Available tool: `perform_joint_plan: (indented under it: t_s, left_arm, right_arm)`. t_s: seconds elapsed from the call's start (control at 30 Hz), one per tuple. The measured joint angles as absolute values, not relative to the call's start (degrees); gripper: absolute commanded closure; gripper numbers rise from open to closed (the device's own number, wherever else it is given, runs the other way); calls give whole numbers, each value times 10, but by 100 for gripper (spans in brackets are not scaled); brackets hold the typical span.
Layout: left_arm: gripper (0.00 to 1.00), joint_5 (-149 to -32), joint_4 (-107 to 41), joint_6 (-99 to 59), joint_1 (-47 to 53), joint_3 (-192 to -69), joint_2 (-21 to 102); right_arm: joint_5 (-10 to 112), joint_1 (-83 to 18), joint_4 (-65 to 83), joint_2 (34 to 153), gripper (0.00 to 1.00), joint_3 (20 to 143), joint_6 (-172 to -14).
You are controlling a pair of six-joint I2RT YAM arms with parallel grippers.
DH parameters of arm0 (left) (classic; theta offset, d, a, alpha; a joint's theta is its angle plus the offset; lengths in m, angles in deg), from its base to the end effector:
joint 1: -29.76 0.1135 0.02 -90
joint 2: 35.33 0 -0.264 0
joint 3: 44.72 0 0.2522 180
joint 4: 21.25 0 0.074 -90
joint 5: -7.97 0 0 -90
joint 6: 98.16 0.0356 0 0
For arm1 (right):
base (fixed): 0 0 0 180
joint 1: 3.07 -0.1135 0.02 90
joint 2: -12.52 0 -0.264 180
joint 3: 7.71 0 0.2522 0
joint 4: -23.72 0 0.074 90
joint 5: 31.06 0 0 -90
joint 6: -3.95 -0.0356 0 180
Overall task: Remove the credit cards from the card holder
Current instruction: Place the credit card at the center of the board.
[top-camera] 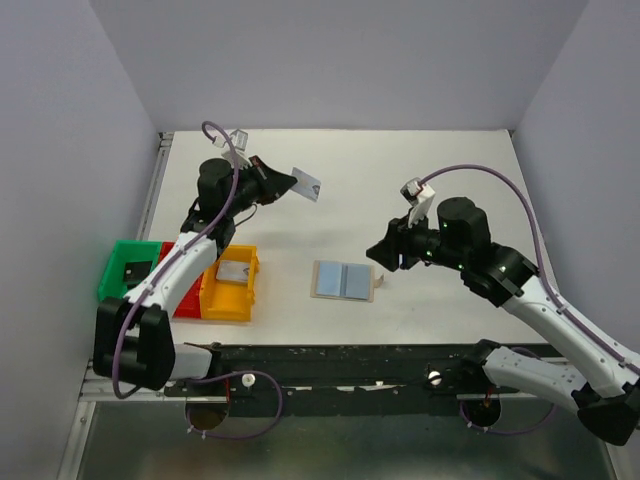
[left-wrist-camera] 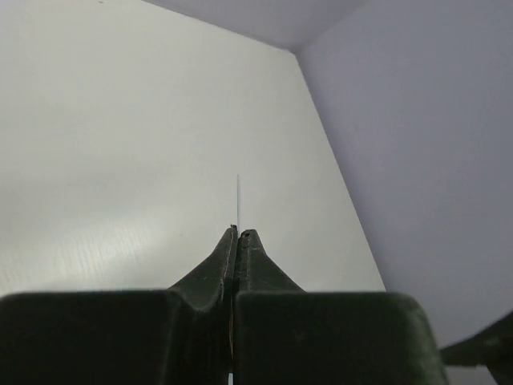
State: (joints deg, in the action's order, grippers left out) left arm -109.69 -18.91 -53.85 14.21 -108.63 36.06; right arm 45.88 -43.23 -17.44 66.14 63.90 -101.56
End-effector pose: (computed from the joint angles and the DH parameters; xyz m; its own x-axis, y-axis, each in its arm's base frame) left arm 0.2758 -0.0939 0.3214 -0.5489 -0.5051 -0.6660 0.4153 0.5267 -0.7417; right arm 0.1501 0.1372 0.3612 -0.5002 -0.0813 -0.8621 -0.6779 0.6561 0.3315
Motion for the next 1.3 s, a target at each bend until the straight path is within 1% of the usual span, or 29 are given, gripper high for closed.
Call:
perform_joint_plan:
  t_s: [0.17, 0.37, 0.67, 0.93, 1.1, 1.2, 1.3]
  left_arm:
    - [100, -1035, -223, -549, 165, -1174, 492]
    - [100, -1002, -218, -580, 193, -1270, 644]
    - [100, -977, -199, -628, 223, -1344, 781]
    - [100, -977, -195, -645, 242, -1394, 853]
    - [100, -979, -192, -648, 250, -1396, 873]
    - [97, -981, -191, -648, 253, -1396, 882]
    - [89, -983, -190, -648, 254, -1396, 889]
  right_arm:
    - [466, -432, -151, 702, 48, 605, -1036]
    - [448, -432, -120, 733, 49, 588, -1052]
    - [416, -432, -104, 780, 49, 588, -1061]
    - [405, -432, -104, 806, 50, 588, -1067]
    - [401, -432, -104, 820, 50, 588, -1071]
    - [400, -432, -104, 829, 50, 588, -1071]
    - [400, -432, -104, 834, 50, 588, -1071]
